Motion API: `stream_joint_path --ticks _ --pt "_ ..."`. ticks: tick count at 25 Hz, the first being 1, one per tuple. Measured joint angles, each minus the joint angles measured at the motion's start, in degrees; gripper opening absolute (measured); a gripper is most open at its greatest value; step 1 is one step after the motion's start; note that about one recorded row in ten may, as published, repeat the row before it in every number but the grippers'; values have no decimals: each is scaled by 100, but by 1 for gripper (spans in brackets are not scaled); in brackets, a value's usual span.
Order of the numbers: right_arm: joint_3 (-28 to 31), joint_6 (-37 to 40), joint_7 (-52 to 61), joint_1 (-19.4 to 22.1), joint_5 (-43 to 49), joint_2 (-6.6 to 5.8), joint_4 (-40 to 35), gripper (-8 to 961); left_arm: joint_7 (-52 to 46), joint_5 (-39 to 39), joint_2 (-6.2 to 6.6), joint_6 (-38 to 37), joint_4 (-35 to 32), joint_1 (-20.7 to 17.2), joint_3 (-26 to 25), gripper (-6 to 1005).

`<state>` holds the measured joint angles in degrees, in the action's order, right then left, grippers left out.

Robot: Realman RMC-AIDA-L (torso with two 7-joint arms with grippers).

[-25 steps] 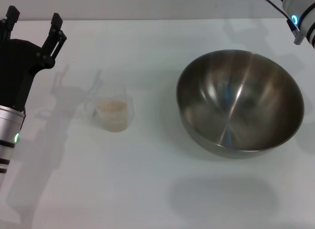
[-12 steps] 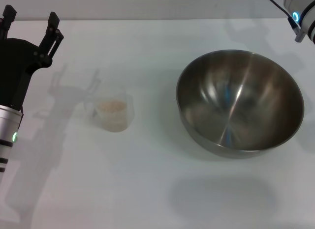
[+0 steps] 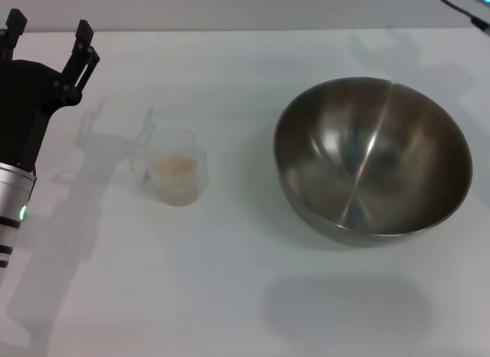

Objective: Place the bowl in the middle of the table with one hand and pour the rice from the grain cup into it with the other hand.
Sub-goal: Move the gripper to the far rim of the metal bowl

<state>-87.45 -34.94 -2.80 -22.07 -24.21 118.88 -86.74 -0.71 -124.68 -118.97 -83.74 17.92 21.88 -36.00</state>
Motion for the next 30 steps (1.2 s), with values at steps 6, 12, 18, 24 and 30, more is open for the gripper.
stream_joint_path --ticks 6,12,18,24,30 --pt "611 -2541 5 -109 -12 -4 -1232 722 0 6 4 46 0 -17 -4 867" --pt "1511 -4715 -404 -660 -192 -24 -1245 721 0 7 11 47 0 -42 -73 867" --pt "1845 -5699 -792 -1082 -207 -110 -632 721 0 6 11 68 -5 -53 -145 867" --pt "1955 -5864 -1081 -1202 25 -191 -394 722 0 5 14 69 -9 -53 -144 867" --pt "2062 -5870 -1480 -1318 108 -252 238 721 0 5 8 50 -4 -51 -144 866"
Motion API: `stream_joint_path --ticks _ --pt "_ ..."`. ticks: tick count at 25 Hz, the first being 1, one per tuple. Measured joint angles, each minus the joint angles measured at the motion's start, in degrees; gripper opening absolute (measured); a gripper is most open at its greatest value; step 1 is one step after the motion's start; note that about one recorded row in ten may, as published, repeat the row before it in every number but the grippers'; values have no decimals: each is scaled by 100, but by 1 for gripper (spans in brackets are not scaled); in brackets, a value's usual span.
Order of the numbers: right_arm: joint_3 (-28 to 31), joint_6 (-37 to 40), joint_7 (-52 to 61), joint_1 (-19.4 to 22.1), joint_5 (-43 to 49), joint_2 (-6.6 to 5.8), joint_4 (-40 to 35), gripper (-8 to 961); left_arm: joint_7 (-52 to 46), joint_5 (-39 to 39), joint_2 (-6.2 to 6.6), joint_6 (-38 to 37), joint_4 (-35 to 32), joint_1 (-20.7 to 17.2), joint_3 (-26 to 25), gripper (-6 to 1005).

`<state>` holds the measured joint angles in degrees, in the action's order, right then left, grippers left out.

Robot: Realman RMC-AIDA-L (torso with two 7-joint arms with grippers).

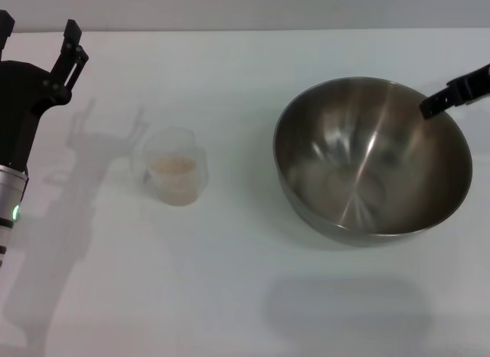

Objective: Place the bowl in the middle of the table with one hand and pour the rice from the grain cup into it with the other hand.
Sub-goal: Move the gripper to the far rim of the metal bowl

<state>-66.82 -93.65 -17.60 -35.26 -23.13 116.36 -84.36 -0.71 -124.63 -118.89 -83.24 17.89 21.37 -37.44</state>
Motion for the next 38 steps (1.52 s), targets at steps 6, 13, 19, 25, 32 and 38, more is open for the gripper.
stream_joint_path --ticks 6,13,19,25,32,38 --pt "-3 78 -156 -40 6 13 385 721 0 0 -5 13 2 6 0 866" --pt "14 327 -292 -66 12 23 901 721 0 0 -12 29 -5 7 0 866" --pt "5 475 -332 -33 12 65 1004 678 0 0 -12 30 -5 2 0 866" --pt "64 548 -451 -35 12 70 1272 614 0 0 -12 28 -4 -8 0 866" --pt "177 589 -603 7 -18 85 1257 440 0 0 -18 28 -2 -28 11 865" --pt "220 599 -661 31 4 97 1227 219 0 0 -20 27 22 -38 26 865"
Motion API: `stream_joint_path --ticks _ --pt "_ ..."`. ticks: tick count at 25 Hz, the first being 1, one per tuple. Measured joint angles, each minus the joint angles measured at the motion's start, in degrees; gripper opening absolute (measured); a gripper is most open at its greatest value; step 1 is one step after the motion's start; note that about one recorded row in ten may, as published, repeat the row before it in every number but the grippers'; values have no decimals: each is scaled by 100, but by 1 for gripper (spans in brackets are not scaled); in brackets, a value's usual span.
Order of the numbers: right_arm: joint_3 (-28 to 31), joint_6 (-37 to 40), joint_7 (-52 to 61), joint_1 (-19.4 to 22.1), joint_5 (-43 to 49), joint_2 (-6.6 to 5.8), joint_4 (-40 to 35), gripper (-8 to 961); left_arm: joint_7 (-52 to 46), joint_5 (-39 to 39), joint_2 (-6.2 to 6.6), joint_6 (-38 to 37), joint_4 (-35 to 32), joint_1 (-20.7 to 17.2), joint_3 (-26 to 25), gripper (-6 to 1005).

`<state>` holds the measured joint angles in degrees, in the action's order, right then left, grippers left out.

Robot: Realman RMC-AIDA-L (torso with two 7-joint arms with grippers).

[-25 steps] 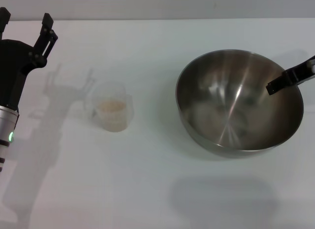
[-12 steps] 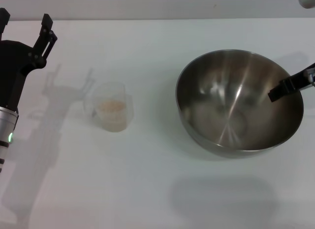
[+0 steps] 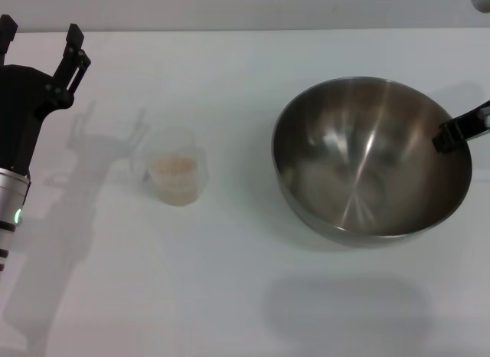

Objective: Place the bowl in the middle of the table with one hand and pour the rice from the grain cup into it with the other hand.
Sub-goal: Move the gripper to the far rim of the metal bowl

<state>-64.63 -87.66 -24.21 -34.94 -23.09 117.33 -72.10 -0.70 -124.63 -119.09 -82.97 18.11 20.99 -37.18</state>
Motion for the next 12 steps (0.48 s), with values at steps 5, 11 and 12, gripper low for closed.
stream_joint_path --ticks 5,11,12 --pt "113 43 -54 59 -17 14 -218 62 0 0 0 -1 25 -17 10 865" --pt "331 69 -130 167 -101 132 -860 7 0 0 0 -26 30 -33 3 865" --pt "352 70 -149 194 -214 149 -1016 5 0 0 0 -31 35 -36 -12 865"
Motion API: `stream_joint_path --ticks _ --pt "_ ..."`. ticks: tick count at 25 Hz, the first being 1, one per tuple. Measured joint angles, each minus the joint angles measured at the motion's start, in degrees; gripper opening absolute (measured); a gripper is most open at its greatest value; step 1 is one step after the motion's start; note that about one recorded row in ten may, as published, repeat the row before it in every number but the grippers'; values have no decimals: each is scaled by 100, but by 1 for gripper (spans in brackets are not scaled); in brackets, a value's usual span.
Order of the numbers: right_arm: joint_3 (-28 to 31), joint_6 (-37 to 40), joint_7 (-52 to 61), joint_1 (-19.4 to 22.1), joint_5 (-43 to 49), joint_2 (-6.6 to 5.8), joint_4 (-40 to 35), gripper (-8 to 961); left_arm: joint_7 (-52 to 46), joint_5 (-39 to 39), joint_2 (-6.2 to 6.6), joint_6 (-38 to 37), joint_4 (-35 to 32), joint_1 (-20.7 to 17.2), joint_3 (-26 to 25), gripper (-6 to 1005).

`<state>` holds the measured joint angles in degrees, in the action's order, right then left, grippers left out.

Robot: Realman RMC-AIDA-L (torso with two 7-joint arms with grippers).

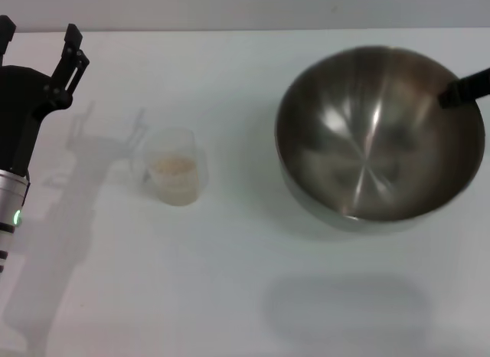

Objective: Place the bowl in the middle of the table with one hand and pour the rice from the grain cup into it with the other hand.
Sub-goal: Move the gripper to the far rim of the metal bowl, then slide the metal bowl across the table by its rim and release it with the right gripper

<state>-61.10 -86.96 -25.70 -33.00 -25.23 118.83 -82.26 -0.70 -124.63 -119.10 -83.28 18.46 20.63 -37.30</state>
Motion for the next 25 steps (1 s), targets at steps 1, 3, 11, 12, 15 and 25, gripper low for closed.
stream_joint_path --ticks 1,3,11,12,15,25 --pt "0 0 0 0 0 0 0 5 0 0 0 -3 1 -2 -5 865" --pt "2 -7 -66 76 -365 0 -198 4 0 0 0 -11 2 -7 -12 865" --pt "-265 -97 -250 55 -1024 3 0 4 0 1 1 -22 0 -25 -14 864" --pt "-265 -97 -250 55 -1024 3 0 4 0 1 1 -22 0 -25 -14 864" --pt "-434 -90 -273 -25 -1084 2 239 3 0 0 1 -27 0 -25 -14 864" --pt "-662 -102 -366 -259 -1203 0 846 3 0 0 4 -37 0 -33 -13 864"
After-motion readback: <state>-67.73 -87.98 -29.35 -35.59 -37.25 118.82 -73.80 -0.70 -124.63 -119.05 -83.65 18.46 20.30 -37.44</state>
